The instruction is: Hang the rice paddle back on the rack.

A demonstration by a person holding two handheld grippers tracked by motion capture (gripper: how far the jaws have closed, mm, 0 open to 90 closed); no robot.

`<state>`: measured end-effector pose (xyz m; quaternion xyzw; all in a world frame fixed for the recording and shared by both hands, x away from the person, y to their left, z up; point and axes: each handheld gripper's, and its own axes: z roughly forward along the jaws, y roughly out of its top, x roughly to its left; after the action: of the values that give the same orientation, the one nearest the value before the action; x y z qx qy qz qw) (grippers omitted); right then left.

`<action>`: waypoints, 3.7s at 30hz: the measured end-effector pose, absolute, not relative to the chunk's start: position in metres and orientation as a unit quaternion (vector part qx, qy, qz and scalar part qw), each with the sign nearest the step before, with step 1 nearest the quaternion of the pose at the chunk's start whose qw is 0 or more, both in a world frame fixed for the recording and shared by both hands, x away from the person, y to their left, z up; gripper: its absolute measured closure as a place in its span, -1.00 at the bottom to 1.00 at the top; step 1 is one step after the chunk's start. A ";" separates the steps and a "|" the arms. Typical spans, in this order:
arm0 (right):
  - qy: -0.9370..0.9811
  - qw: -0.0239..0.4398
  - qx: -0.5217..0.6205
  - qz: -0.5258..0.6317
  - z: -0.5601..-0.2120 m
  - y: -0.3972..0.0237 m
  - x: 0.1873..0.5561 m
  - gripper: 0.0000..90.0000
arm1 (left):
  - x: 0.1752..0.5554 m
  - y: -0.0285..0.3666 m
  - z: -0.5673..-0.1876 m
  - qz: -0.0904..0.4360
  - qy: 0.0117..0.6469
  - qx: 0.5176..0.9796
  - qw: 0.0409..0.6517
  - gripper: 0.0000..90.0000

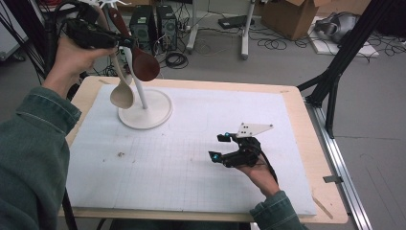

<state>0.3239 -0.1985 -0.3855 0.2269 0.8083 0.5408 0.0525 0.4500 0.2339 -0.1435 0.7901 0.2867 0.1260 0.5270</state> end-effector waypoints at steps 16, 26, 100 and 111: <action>0.807 0.047 0.225 0.545 -0.386 -0.198 0.326 -0.45 | 0.457 0.233 -0.137 0.139 0.309 0.786 0.517 0.72; 0.807 0.046 0.225 0.544 -0.386 -0.197 0.325 -0.45 | 0.457 0.231 -0.138 0.143 0.317 0.786 0.512 0.72; 0.798 0.059 0.222 0.557 -0.379 -0.198 0.326 -0.44 | 0.421 0.259 -0.157 0.202 0.354 0.743 0.531 0.46; 0.792 0.069 0.230 0.561 -0.375 -0.205 0.325 -0.46 | 0.408 0.268 -0.166 0.201 0.338 0.748 0.534 0.35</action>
<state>0.3255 -0.2051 -0.3747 0.2304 0.7924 0.5605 0.0693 0.4083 0.2683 -0.1656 0.7482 0.3384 0.2012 0.5341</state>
